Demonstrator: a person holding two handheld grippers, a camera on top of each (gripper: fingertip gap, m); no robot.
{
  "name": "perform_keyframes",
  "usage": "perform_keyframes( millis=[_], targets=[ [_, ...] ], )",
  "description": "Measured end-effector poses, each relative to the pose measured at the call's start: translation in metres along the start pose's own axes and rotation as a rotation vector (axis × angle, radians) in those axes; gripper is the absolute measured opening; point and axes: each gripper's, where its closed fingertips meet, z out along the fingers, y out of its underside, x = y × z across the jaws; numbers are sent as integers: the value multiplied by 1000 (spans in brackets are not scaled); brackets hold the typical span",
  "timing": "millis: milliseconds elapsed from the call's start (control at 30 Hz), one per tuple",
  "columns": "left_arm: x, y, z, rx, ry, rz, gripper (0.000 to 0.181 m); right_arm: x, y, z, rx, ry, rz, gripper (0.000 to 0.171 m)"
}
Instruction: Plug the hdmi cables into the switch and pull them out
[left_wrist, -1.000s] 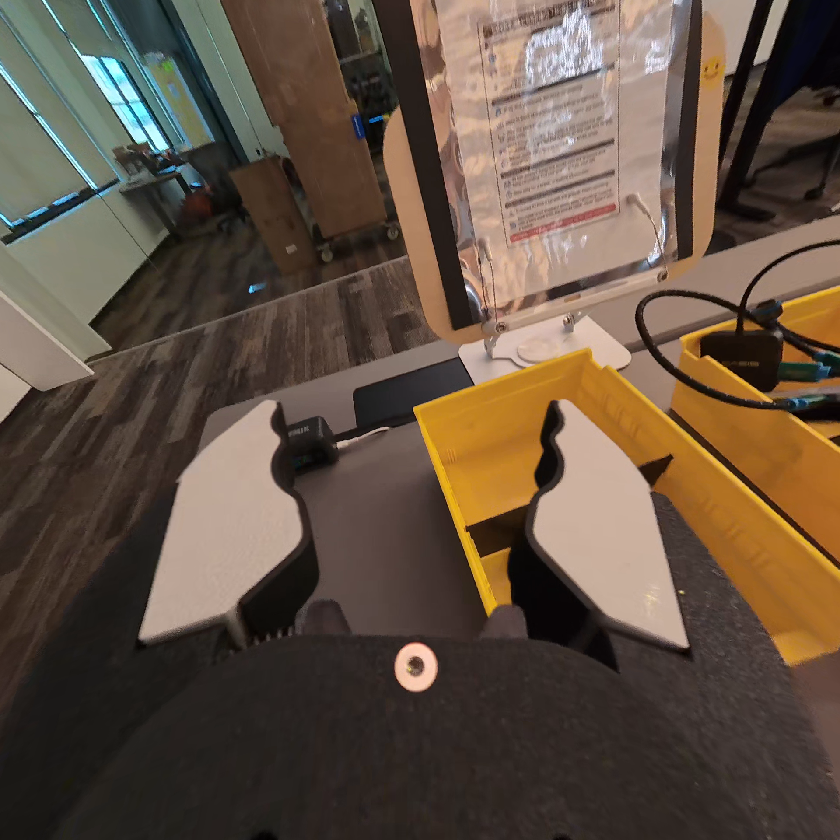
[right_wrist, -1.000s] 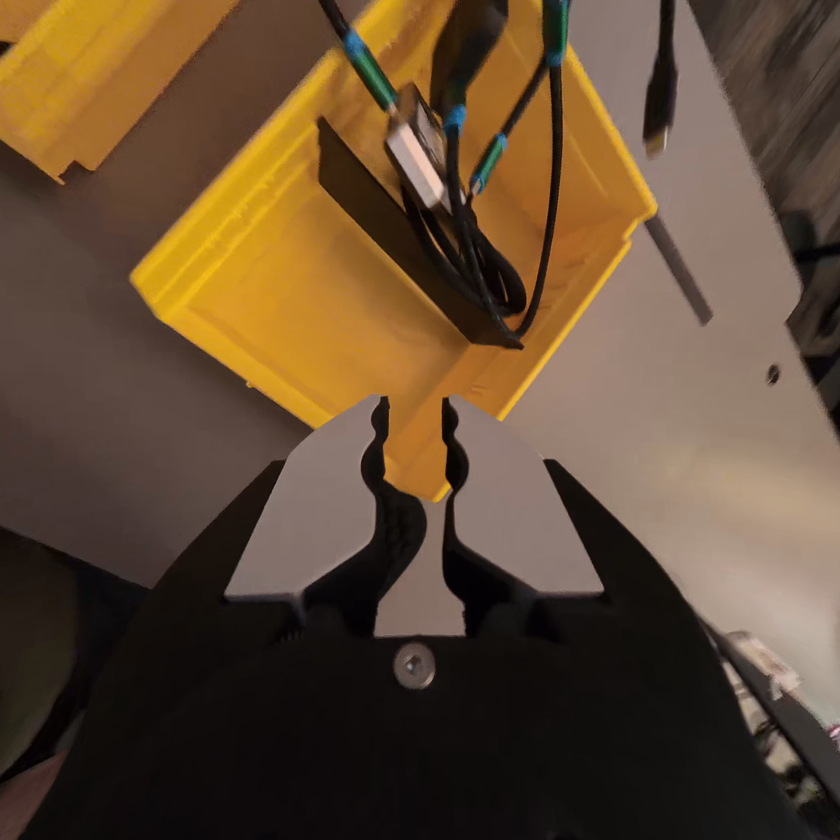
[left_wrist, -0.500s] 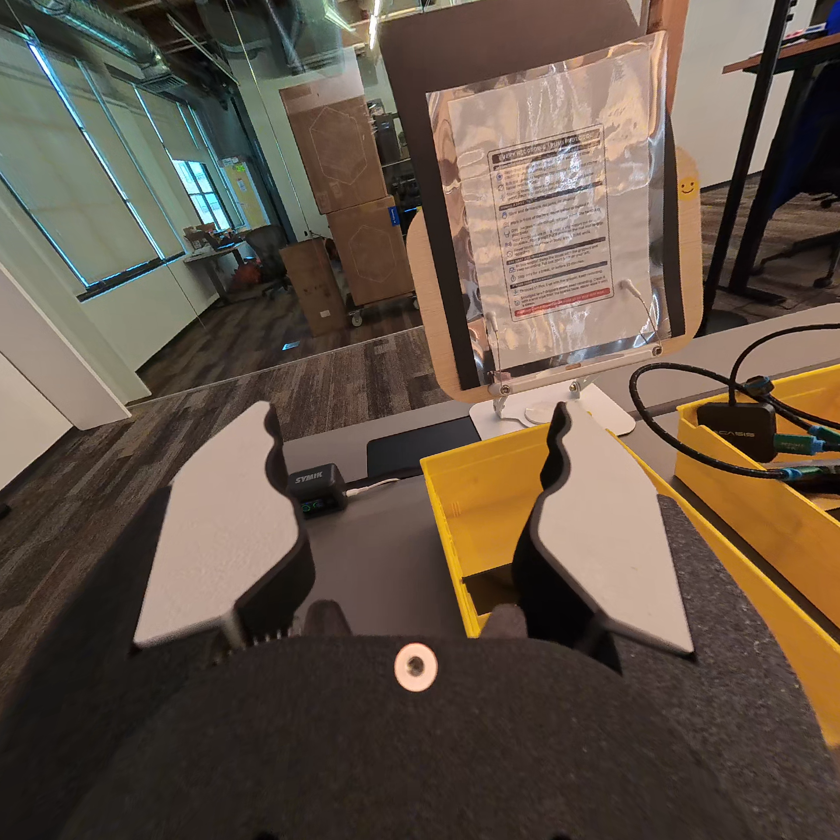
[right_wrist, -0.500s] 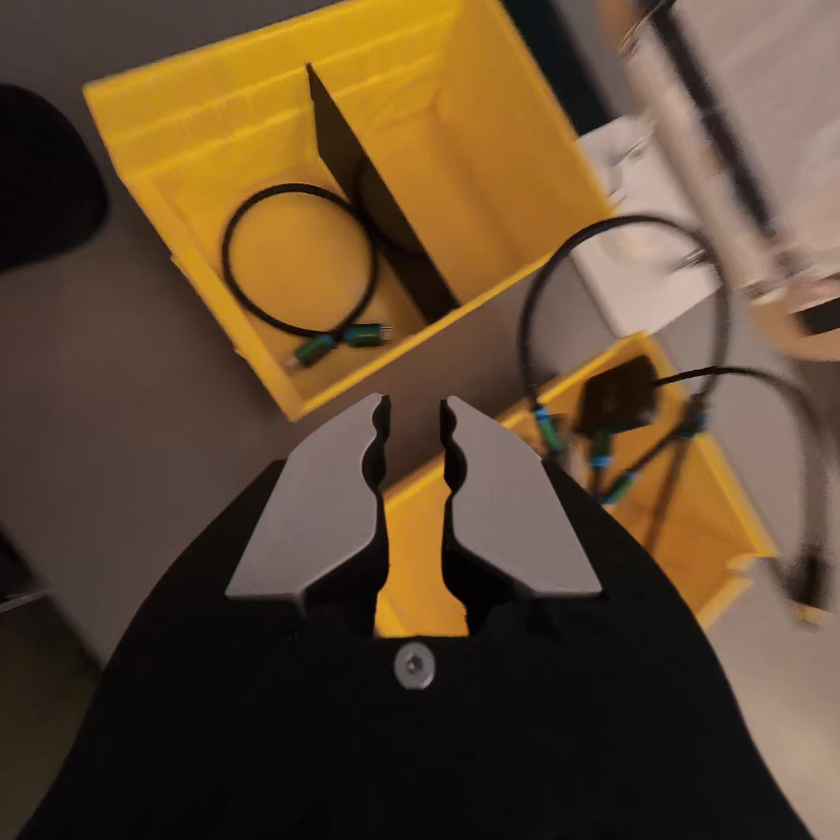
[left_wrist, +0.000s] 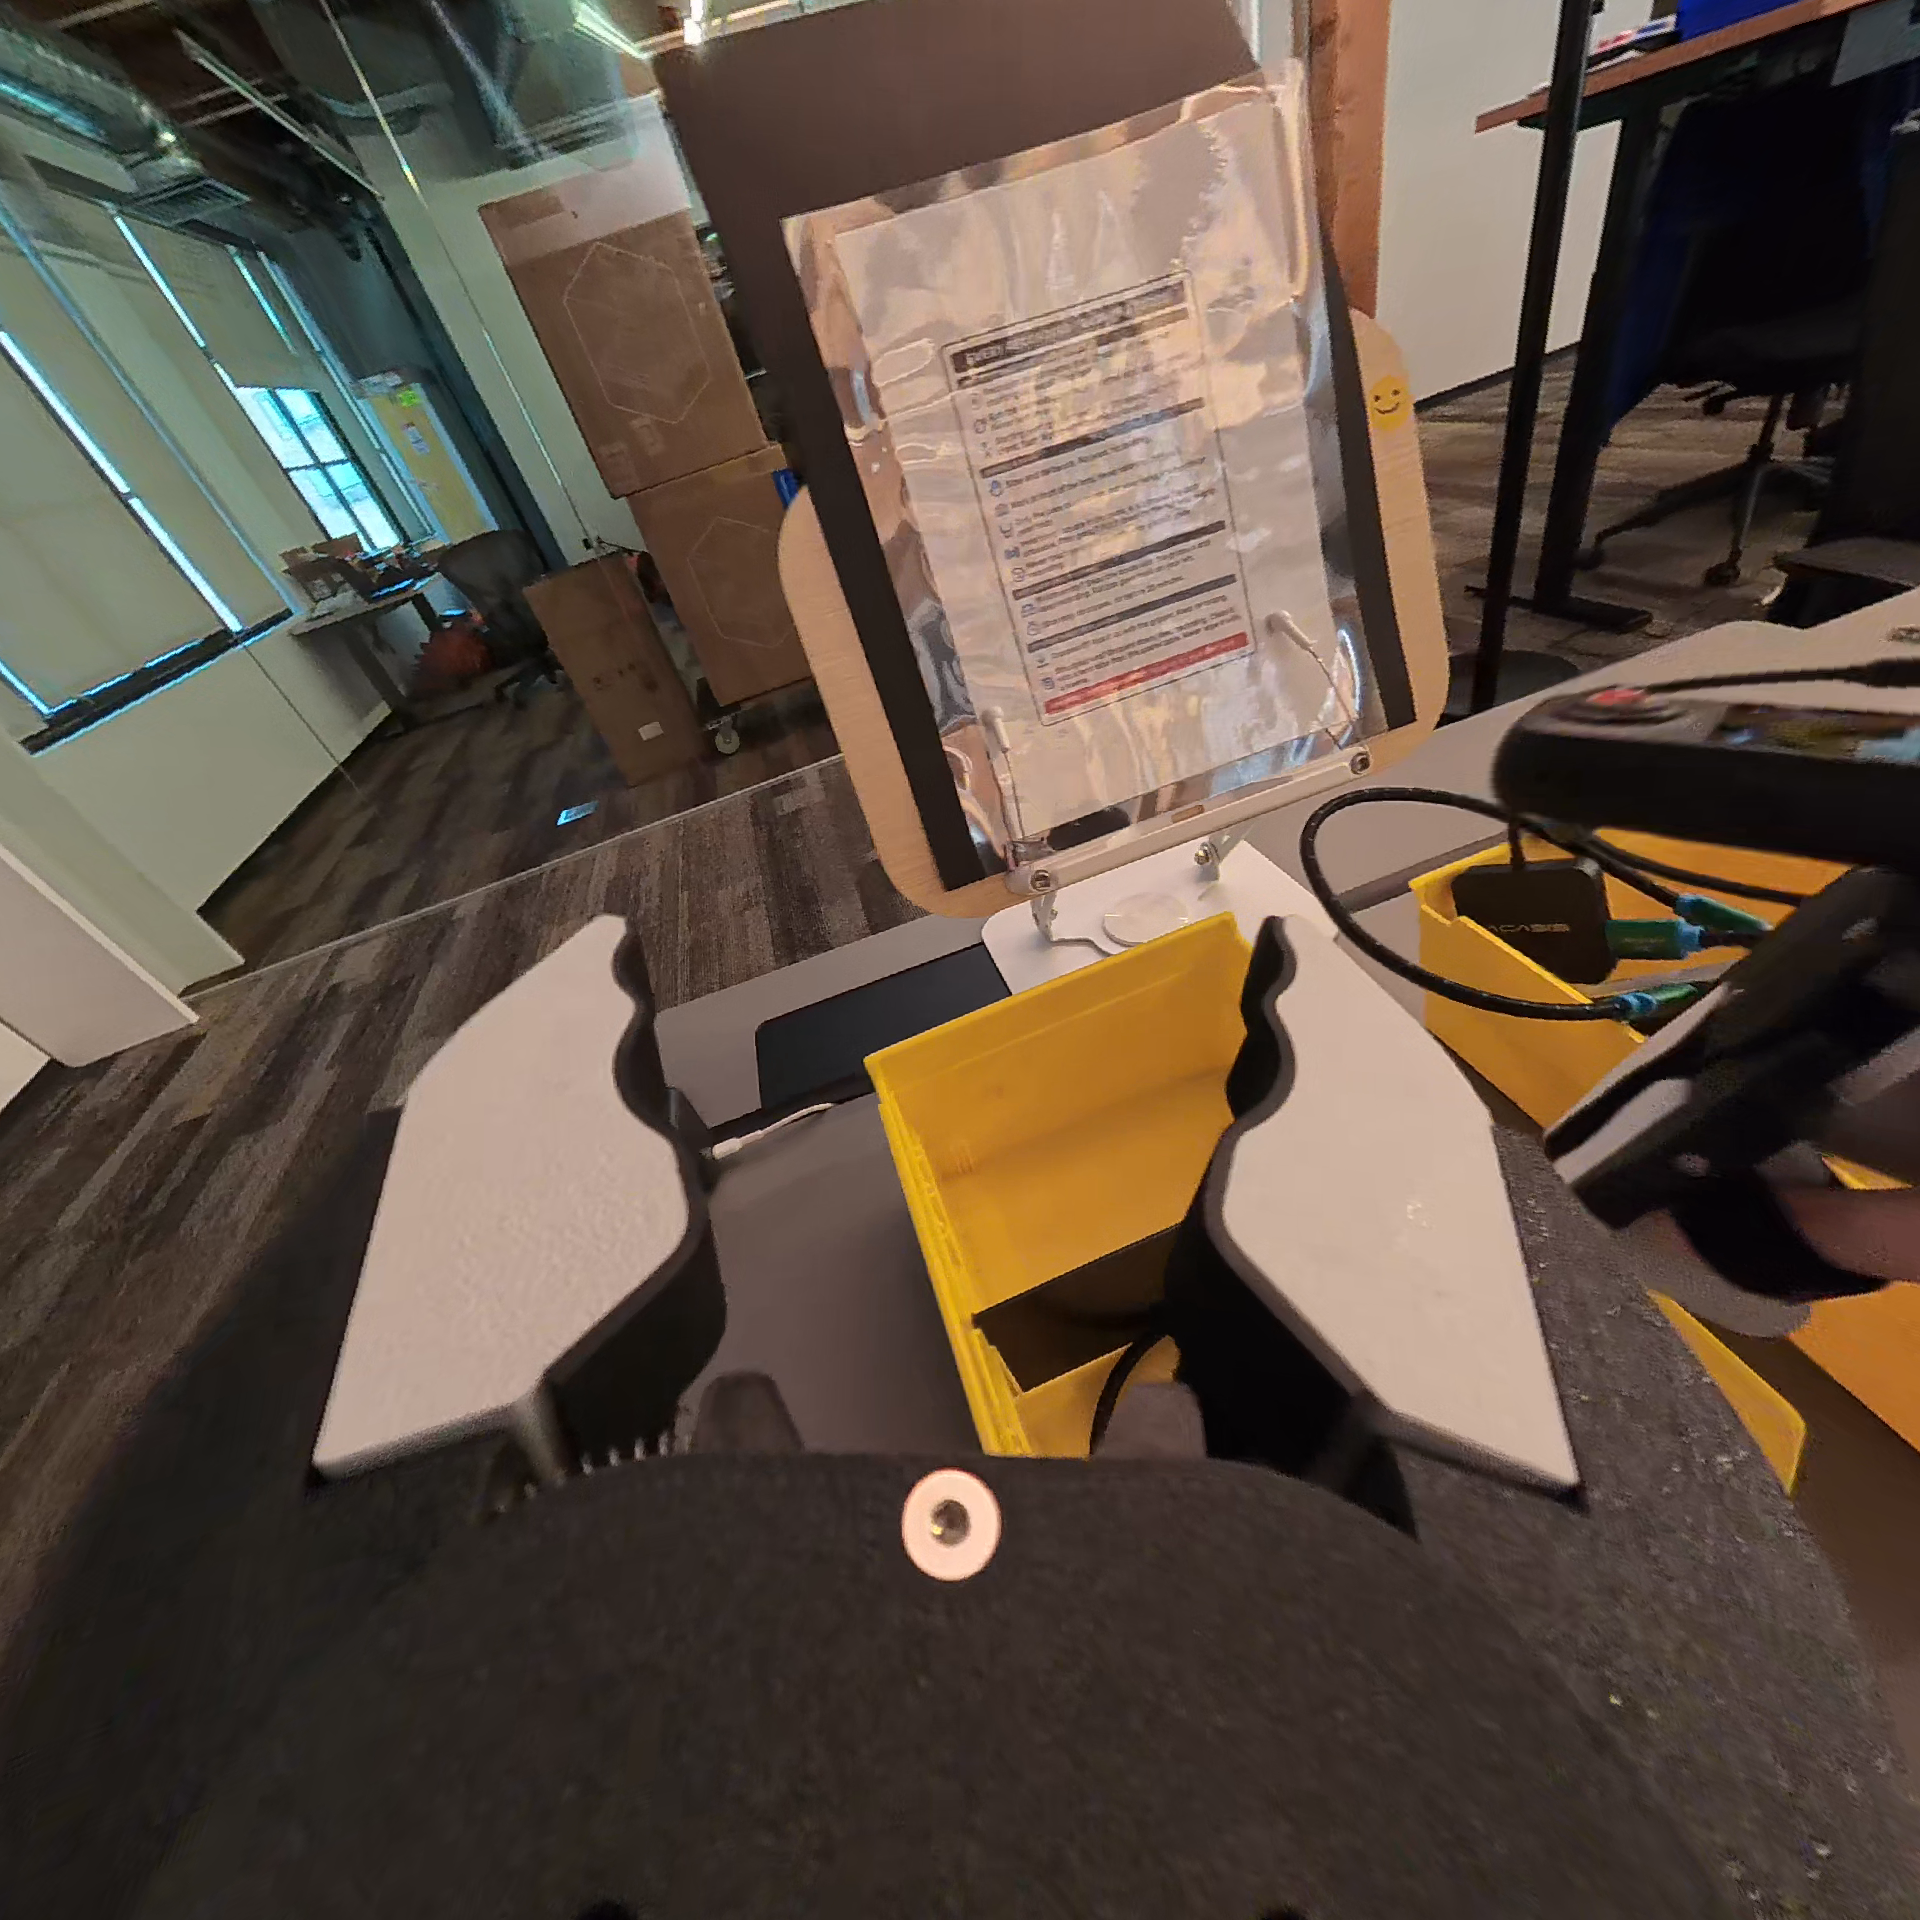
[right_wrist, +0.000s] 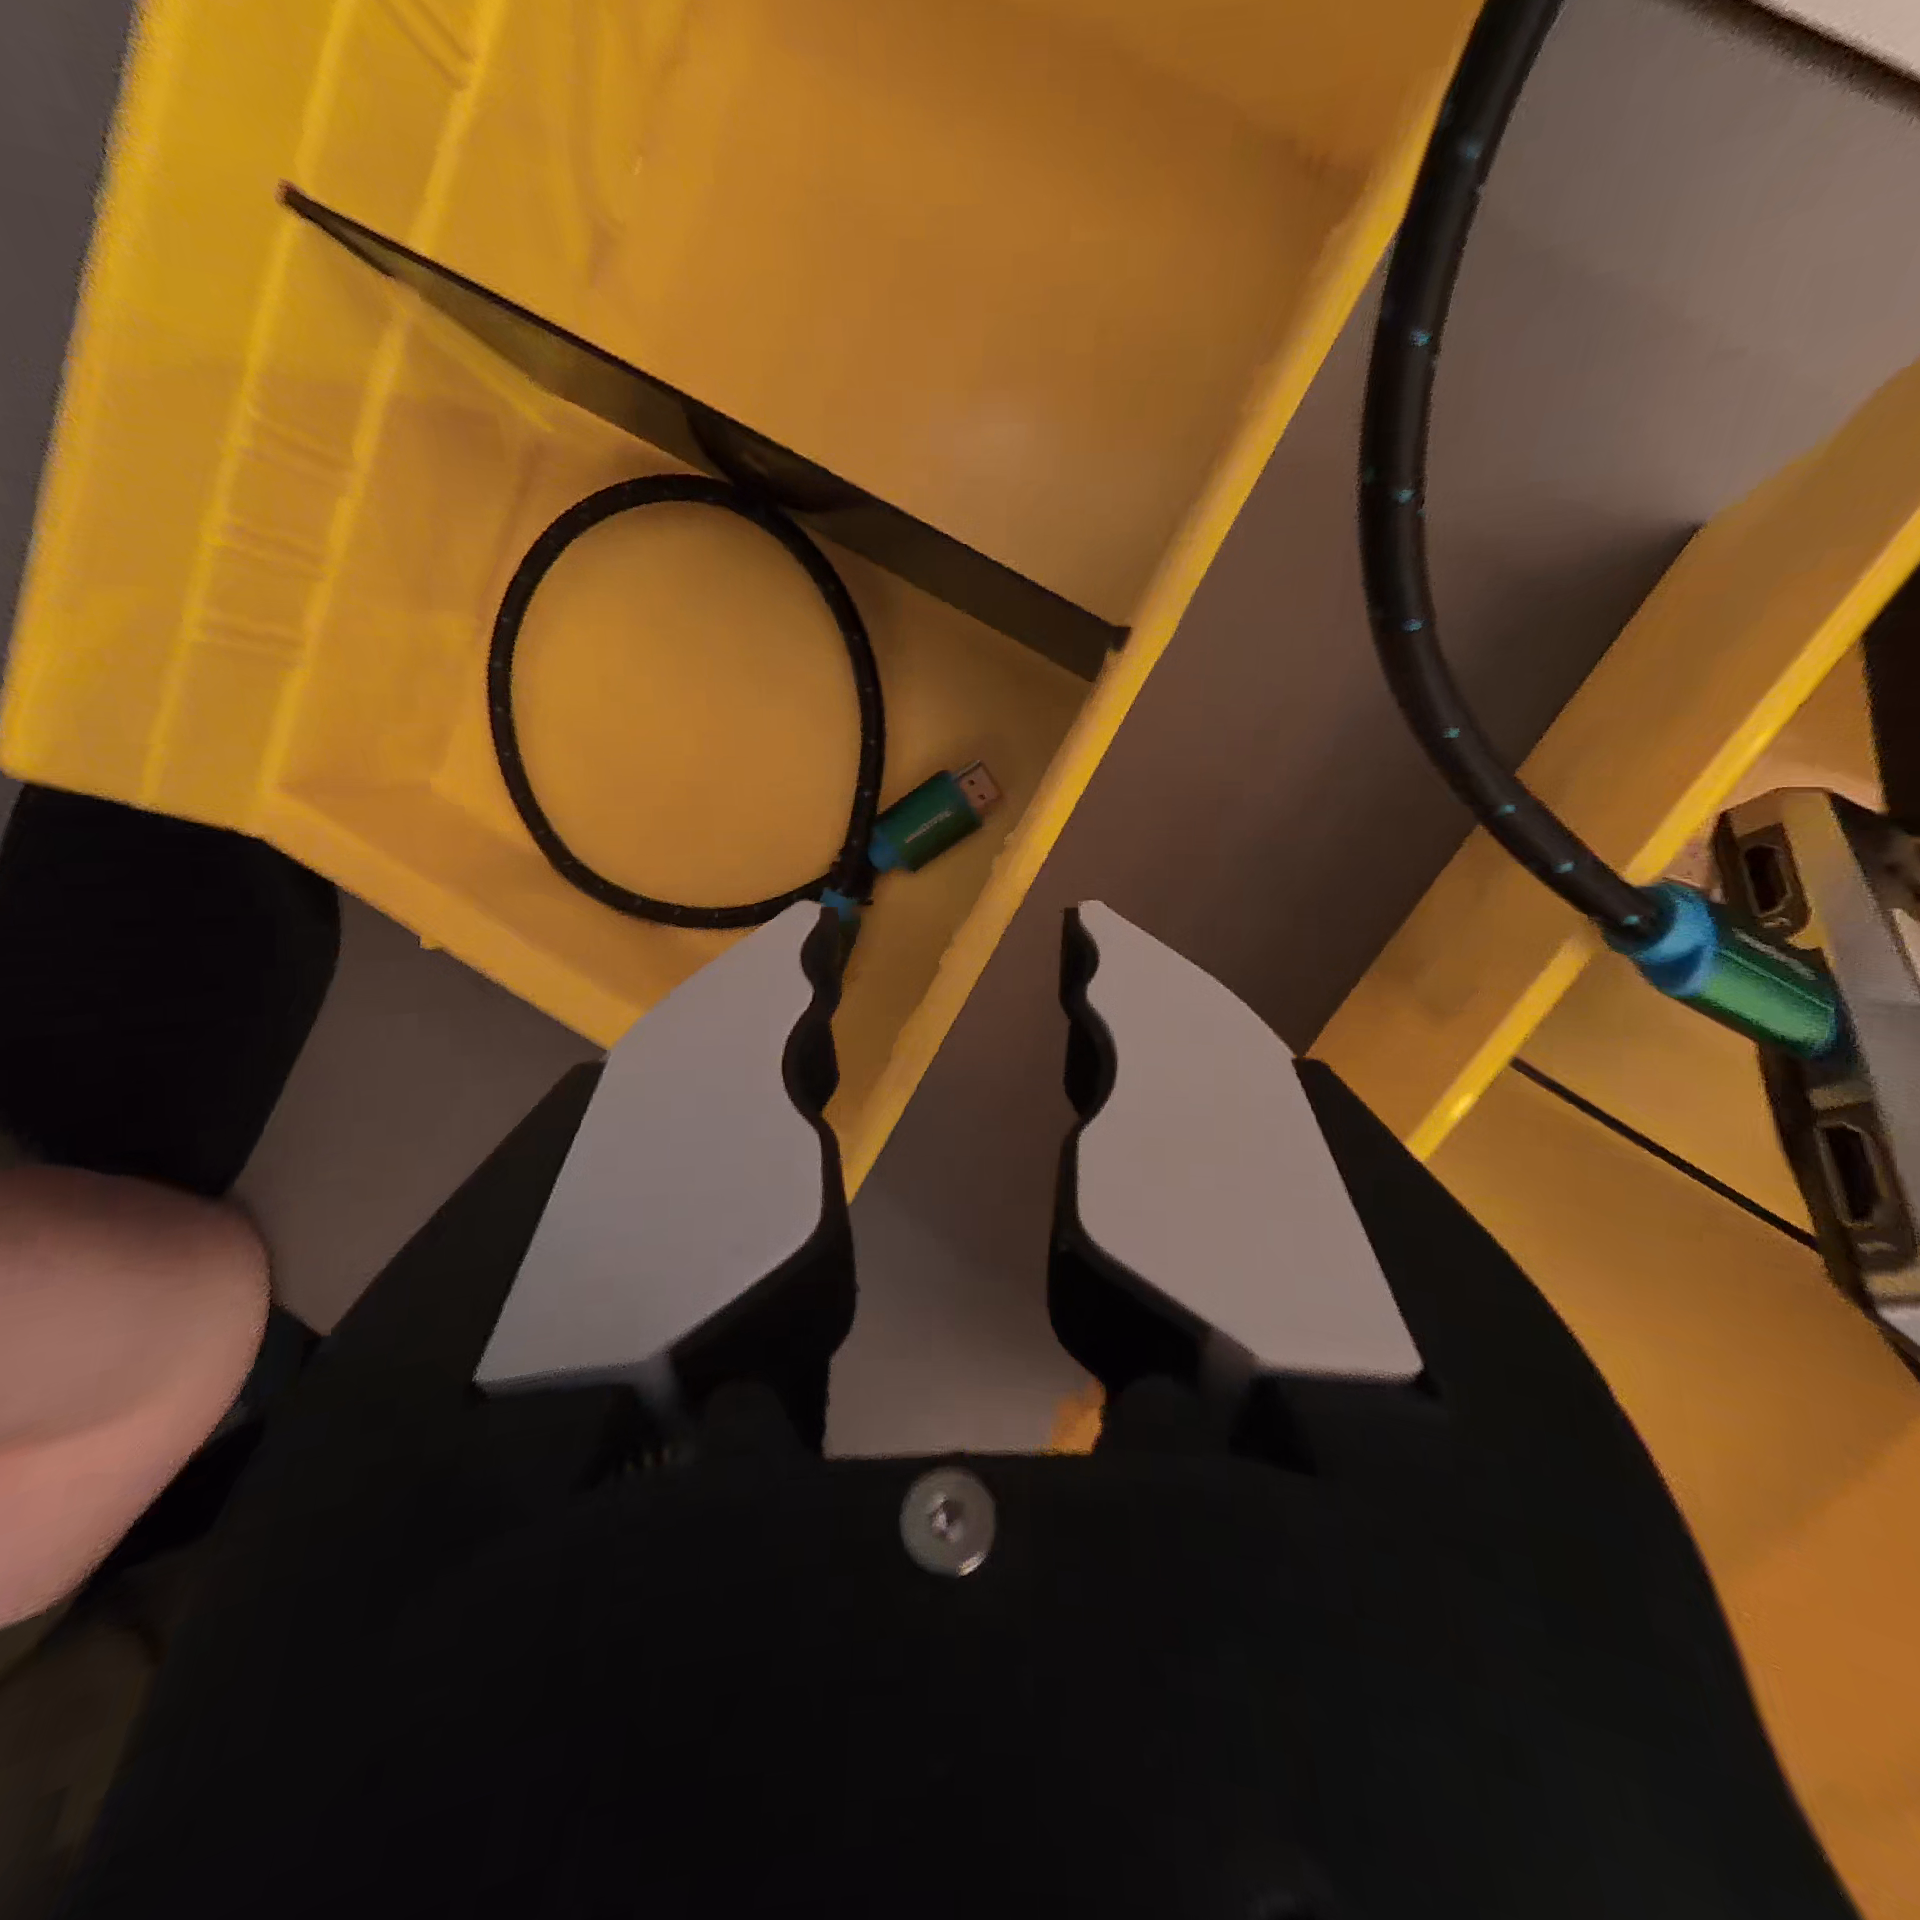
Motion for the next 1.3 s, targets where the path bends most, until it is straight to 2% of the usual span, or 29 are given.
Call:
perform_keyframes(
  millis=[200,333,567,733,1067,1300],
  targets=[
    [10,0,1,-6,42,5,105,5,4,37,-77,23,97,39],
    [9,2,1,-12,67,-10,103,15,3,50,-124,89,84,19],
    [8,5,-1,-28,87,-20,101,22,5,66,-241,109,100,18],
    [14,6,-2,-46,112,-7,100,24,4,66,-289,91,127,9],
    [6,0,-14,-15,121,-44,98,19,6,48,-362,60,119,7],
    [-10,-22,-36,126,144,-190,96,-8,11,15,-501,-1,32,7]
  ],
)
